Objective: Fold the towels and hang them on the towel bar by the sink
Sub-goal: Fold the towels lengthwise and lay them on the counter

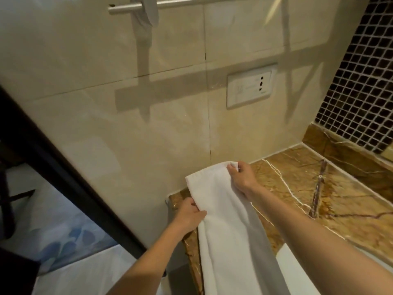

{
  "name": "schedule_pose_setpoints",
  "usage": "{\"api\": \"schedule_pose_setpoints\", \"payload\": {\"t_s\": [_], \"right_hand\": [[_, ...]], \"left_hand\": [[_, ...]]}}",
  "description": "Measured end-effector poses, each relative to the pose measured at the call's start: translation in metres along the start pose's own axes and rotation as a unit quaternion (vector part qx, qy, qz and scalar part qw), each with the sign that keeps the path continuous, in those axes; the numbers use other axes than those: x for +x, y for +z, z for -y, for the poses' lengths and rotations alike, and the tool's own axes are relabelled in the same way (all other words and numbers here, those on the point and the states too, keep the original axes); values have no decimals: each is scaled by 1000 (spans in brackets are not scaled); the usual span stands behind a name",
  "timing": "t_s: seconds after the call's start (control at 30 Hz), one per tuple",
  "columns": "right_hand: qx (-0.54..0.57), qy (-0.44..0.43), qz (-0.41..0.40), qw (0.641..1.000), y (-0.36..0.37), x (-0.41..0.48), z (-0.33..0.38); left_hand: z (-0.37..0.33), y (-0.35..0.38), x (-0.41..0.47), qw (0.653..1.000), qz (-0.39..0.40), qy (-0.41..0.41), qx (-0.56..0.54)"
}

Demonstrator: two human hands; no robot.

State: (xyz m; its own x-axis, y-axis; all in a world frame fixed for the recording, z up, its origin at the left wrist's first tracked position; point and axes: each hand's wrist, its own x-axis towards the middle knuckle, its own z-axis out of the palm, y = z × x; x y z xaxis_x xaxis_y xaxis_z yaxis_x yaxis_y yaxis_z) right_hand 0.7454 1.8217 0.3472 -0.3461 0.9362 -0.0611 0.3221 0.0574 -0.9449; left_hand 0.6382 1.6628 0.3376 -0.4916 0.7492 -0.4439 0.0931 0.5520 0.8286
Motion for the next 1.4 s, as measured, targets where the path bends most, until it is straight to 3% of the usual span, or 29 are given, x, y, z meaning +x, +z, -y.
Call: {"api": "schedule_pose_setpoints", "payload": {"t_s": [0.3, 0.43, 0.57, 0.7, 1.03, 1.4], "right_hand": [[40, 72, -8, 997, -6, 20, -32], [-8, 102, -26, 994, -5, 23, -42], [-90, 153, 9, 984, -4, 17, -55], [-119, 181, 29, 976, -3, 9, -58], [-130, 187, 41, 973, -17, -22, -52], [-70, 149, 68, 984, -64, -145, -54]], "left_hand": [[4, 9, 7, 999, 6, -33, -38], [7, 17, 7, 999, -18, -30, 4], [14, 22, 4, 998, -21, -53, 18], [21, 21, 1, 996, -13, -90, -21], [24, 23, -31, 989, 40, -113, -91], [52, 49, -101, 987, 42, -91, -124]]}}
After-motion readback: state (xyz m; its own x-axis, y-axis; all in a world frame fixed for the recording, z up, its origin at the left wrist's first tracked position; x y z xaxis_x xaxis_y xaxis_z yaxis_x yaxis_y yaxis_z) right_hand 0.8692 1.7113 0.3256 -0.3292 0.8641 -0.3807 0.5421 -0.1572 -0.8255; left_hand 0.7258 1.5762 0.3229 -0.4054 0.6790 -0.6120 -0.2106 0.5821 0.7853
